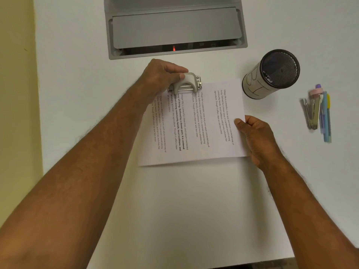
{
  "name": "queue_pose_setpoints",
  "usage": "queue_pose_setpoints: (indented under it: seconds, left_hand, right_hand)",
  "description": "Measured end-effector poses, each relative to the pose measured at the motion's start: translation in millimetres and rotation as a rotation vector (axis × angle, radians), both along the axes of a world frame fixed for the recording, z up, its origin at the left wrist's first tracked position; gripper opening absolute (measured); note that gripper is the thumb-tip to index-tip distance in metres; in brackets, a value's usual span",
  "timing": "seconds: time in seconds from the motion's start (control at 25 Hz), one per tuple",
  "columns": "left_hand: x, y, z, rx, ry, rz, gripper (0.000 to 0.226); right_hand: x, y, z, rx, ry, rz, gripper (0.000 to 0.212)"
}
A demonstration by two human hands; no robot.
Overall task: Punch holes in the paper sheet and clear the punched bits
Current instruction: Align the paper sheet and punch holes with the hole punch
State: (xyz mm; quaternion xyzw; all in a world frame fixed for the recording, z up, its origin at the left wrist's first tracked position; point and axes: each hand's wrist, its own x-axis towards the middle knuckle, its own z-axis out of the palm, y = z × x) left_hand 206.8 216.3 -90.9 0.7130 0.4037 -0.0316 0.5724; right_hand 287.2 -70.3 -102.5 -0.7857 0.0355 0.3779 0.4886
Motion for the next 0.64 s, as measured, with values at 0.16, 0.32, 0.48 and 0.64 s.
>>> queue_pose_setpoints:
  seconds: [0.16, 0.32, 0.48, 0.64]
  left_hand:
    - [12.1, 0.0, 8.7, 0.054, 0.119, -0.024, 0.027]
    - [11.1, -3.6, 5.0, 0.124, 0.126, -0.038, 0.028]
    - [8.3, -4.4, 1.5, 0.165, 0.121, -0.044, 0.03]
    - [7.1, -4.2, -8.8, 0.207, 0.122, -0.037, 0.028]
  right_hand:
    - [0.0, -0.4, -0.7, -0.002, 0.004, 0.0, 0.014]
    - [1.0, -0.9, -1.2, 0.004, 0.01, -0.001, 0.014]
    - [1.0, -0.6, -0.1, 0.004, 0.013, 0.005, 0.014]
    - [1.6, 0.3, 1.2, 0.012, 0.016, 0.003, 0.014]
